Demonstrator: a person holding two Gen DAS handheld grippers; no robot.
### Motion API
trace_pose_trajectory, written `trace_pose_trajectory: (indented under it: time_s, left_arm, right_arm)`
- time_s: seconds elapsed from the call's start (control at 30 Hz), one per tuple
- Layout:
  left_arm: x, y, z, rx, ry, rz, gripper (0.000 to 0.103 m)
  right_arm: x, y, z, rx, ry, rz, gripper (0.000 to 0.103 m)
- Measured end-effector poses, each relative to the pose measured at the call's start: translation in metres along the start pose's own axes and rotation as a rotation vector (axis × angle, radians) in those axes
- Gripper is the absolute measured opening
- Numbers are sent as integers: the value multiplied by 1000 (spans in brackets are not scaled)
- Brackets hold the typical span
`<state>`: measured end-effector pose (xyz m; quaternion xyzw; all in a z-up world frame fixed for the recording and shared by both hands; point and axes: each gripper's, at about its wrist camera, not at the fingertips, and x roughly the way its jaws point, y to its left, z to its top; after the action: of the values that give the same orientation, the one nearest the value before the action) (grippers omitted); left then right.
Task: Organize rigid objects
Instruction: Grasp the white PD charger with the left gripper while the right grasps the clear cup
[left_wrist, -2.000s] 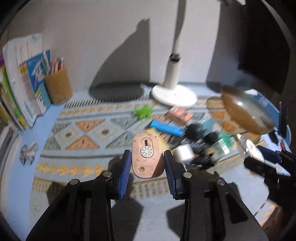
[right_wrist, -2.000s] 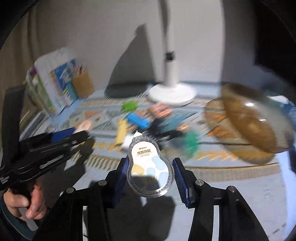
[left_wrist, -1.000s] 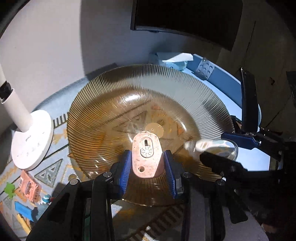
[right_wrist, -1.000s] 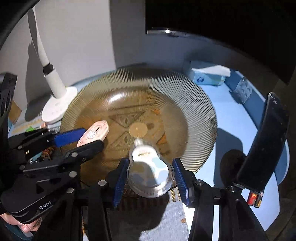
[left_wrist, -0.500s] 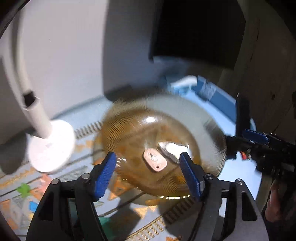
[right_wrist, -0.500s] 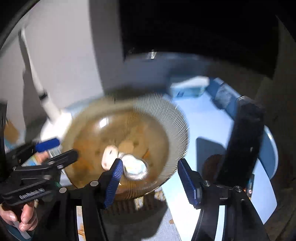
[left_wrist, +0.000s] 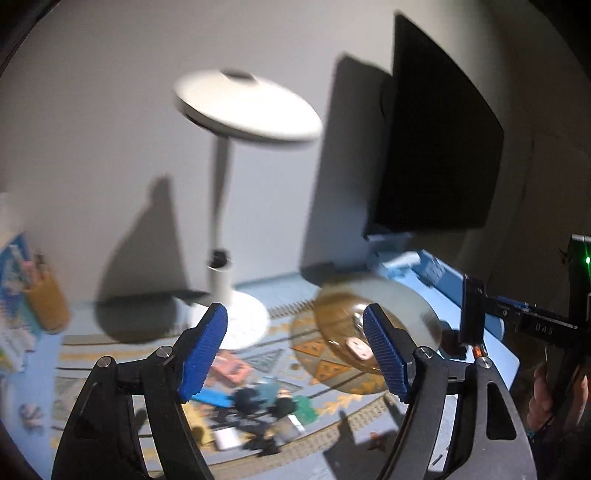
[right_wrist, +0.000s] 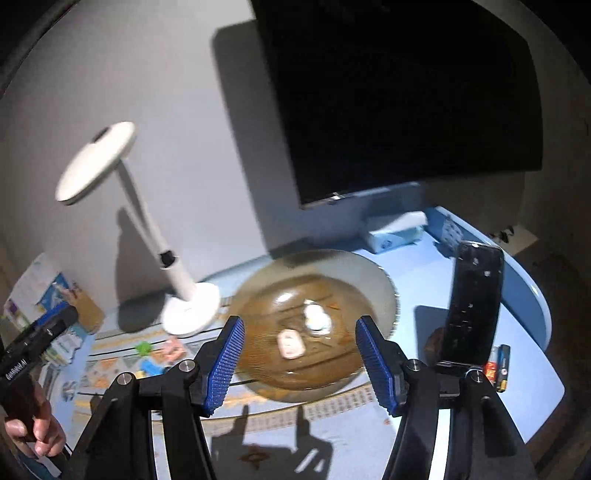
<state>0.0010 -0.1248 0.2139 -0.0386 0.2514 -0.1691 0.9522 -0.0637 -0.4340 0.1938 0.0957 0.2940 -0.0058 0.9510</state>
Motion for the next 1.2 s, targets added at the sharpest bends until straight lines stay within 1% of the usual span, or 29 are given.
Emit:
trace_pose_trajectory:
  time_s: [0.1,0.23,0.3,0.4,0.47,0.57,0.67,0.73,0.8,0.9,0.93,0.97,1.0,1.1,1.17,1.2]
  left_arm:
    - [-39,19,1,-13,-52,52,75]
    - [-75,43,-6,-30,-93,101,75]
    - [-85,55,-12,-46,-100,128,75]
    - [-86,75,-30,-68,-70,160,75]
    - [-76,87,-43,-87,-31,179,75]
    - [-52,105,-70,-122,61,174,75]
    - [-18,115,-100,-134,176,171,74]
    - [1,116,-123,-125,238,155,74]
    - [20,114,-138,-122,288,114,74]
    - [38,108,-153,-131,328,44,74]
    - [45,107,-156,-138,340,26,74]
    - [48,105,-158,-143,348,12,74]
    - [54,103,-161,-146,356,-1,74]
    - [67,99,-164,-133,371,9,70]
    - [75,96,-164,-121,378,20,63]
    - [81,93,-165,-108,387,22,57]
  right_arm:
    - [-12,26,-3,-26,-13,46,61]
    - [-17,55,-10,-60,-13,114,62]
    - [-14,67,-16,-80,-7,130,62]
    - [-1,89,-29,-105,35,160,63]
    - [13,101,-41,-114,80,177,63]
    - [36,114,-60,-127,142,190,63]
    - [64,121,-83,-123,217,192,63]
    - [80,122,-96,-111,260,196,63]
    - [100,121,-111,-99,311,206,63]
    - [119,122,-127,-90,347,218,62]
    - [125,122,-131,-91,344,219,60]
    - [130,123,-134,-94,339,216,56]
    - [137,123,-138,-95,344,208,54]
    - [152,120,-144,-63,370,223,53]
    - [159,120,-146,-52,385,234,53]
    - [163,121,-146,-50,390,235,53]
